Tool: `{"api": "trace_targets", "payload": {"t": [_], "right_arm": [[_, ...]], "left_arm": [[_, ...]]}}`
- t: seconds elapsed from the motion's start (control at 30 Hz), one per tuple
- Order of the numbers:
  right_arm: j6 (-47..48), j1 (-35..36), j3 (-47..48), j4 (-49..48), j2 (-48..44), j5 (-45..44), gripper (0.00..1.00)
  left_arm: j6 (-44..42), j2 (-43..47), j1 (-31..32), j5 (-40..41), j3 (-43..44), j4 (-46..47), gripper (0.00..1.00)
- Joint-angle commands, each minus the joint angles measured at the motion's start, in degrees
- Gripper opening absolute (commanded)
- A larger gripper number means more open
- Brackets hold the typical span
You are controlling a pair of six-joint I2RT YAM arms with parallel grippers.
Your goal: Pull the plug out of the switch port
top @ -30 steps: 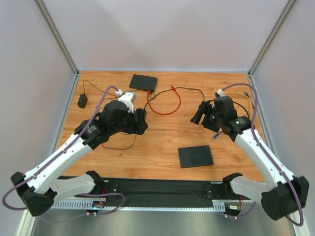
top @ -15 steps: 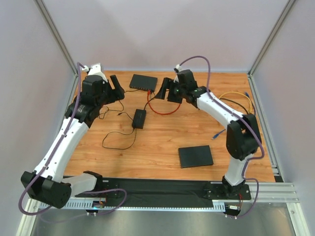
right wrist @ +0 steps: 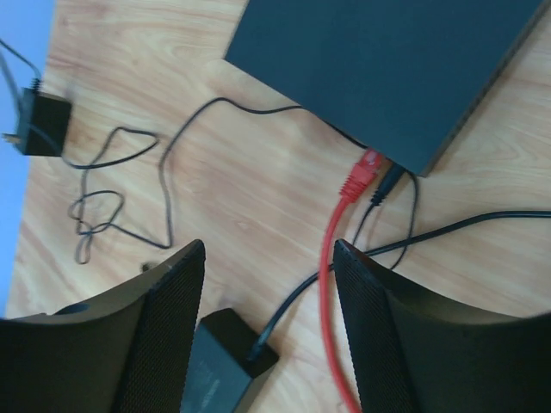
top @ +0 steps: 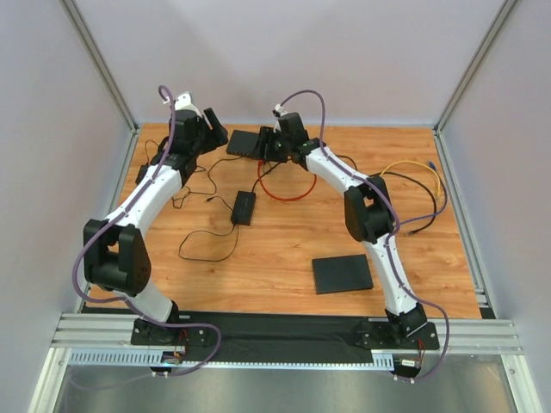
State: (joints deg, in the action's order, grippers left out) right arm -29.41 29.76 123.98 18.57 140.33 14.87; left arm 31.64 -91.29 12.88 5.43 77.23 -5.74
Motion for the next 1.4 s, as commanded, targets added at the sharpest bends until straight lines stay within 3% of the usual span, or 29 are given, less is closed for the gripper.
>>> {"api": "trace_targets", "payload": {"t": [0.0,0.2,0.6,0.77,0.93,1.07,1.27,1.37], "right_arm": [[3.3,-0.14,1.18,-4.93,1.96,-3.62,0.62],[4.27,-0.31,5.91,-3.36,6.09,-8.37,0.61],[-1.88,-3.47,1.88,-7.93,6.01,-10.39,0.67],[-0.48,-3.74,3.27,-9.17,6.96,-7.94,0.66],[-0.65,-3.83,8.64,-8.02,8.9,-7.23,0.67],[-0.48,-3.92,8.03,-12.57,8.91,-2.59,0.65],[-1.96,-3.83,13.47,-14.17,12.85,2.61,0.61],[-4.24,-3.92,10.69,-16.27,12.25,1.31,0.6]], "left_arm": [[-0.87,-0.56,-0.93,-2.87,-0.76,10.21,0.72],[-7.2,-4.16,-0.93,-7.17,0.9,8.03,0.71],[-5.98,-12.16,-1.02,-19.22,3.63,7.31,0.64],[-5.36,-12.6,-1.02,-18.35,1.61,9.69,0.63],[-3.87,-16.02,-1.02,-22.47,4.42,9.6,0.61],[-3.16,-19.01,-1.02,-24.06,4.77,11.01,0.6],[-3.25,-19.72,-1.02,-21.53,3.45,12.94,0.6],[-4.21,-21.12,-1.02,-19.15,5.9,12.33,0.61]]}}
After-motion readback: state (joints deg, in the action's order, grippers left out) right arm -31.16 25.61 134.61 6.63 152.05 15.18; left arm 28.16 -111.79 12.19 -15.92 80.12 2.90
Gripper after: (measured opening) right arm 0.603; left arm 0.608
